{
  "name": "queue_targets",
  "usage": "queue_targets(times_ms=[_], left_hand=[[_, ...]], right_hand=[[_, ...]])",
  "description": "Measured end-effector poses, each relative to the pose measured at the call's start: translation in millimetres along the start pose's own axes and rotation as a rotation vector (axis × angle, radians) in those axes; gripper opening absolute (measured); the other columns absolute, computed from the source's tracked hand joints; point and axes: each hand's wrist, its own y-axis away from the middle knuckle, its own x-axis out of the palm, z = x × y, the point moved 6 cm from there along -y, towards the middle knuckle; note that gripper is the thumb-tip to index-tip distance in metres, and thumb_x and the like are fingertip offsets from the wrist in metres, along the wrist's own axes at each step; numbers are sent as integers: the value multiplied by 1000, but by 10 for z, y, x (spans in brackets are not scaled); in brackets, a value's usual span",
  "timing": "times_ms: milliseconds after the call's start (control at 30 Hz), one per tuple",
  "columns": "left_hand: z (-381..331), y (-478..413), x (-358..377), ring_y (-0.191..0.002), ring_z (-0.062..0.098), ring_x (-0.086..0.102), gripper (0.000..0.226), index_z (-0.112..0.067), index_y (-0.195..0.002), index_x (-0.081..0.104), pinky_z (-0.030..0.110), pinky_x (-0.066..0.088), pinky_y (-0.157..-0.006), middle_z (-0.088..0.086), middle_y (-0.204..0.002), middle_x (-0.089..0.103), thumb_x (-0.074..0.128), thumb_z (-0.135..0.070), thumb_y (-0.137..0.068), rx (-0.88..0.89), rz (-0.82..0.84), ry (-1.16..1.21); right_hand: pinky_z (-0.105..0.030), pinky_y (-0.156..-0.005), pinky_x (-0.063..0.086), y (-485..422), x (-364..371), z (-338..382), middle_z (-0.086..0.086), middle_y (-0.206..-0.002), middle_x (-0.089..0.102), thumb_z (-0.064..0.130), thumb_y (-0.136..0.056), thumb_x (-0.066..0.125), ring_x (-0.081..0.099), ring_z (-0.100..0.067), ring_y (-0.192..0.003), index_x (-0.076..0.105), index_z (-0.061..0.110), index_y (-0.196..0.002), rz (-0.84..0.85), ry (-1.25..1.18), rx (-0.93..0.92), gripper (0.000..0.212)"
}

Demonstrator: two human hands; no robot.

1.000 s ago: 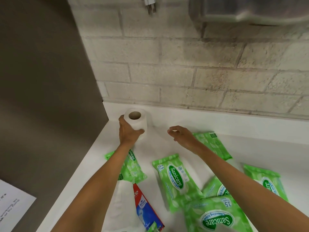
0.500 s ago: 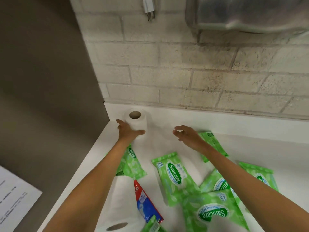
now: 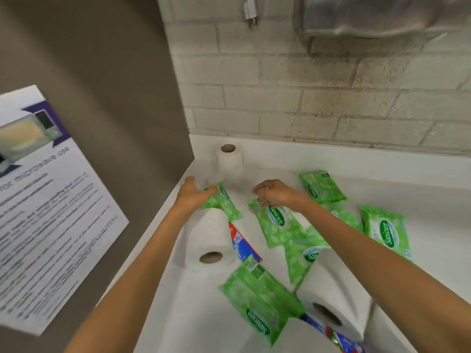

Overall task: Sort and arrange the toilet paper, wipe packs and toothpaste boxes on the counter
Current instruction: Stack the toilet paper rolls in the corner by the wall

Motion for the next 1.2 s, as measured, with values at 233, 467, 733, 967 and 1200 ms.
queue_targets(times_ms=[233, 467, 733, 967, 1200], left_hand=[[744, 700, -1, -105, 30, 57, 104, -14, -131, 31, 36, 55, -73, 10, -130, 47, 67, -73, -54, -322, 67, 15], [786, 842, 31, -83, 20, 64, 95, -12, -122, 40, 28, 54, -47, 5, -107, 59, 76, -64, -51, -363, 150, 175], [751, 945, 42, -89, 23, 65, 71, -13, -115, 51, 31, 56, -60, 8, -103, 65, 77, -51, -61, -342, 218, 251], [289, 864, 94, -95, 19, 65, 62, -14, -121, 52, 30, 53, -71, 5, -107, 68, 74, -40, -70, -53, 268, 369], [-93, 685, 372, -101, 22, 64, 57, -18, -123, 55, 34, 52, -78, 6, -111, 68, 61, -49, -75, 40, 329, 476]], right_hand=[[-26, -69, 48, 195, 496, -6, -19, -123, 60, 38, -93, 50, 59, -23, -87, 50, 6, -126, 169, 67, 39, 46], [-29, -72, 51, 258, 772, -54, -17, -100, 65, 39, -92, 53, 61, -19, -71, 52, 2, -115, 300, 4, 106, 44], [-35, -89, 53, 305, 904, -68, -8, -92, 64, 39, -81, 68, 63, -18, -77, 57, 1, -116, 427, -95, 137, 53], [-22, -75, 52, 277, 593, 78, -3, -104, 62, 34, -82, 67, 61, -13, -89, 53, 10, -122, 452, -244, 47, 49], [-28, -77, 48, 113, 215, -3, 4, -105, 66, 38, -77, 71, 60, -15, -98, 55, 25, -115, 246, -204, -39, 43]])
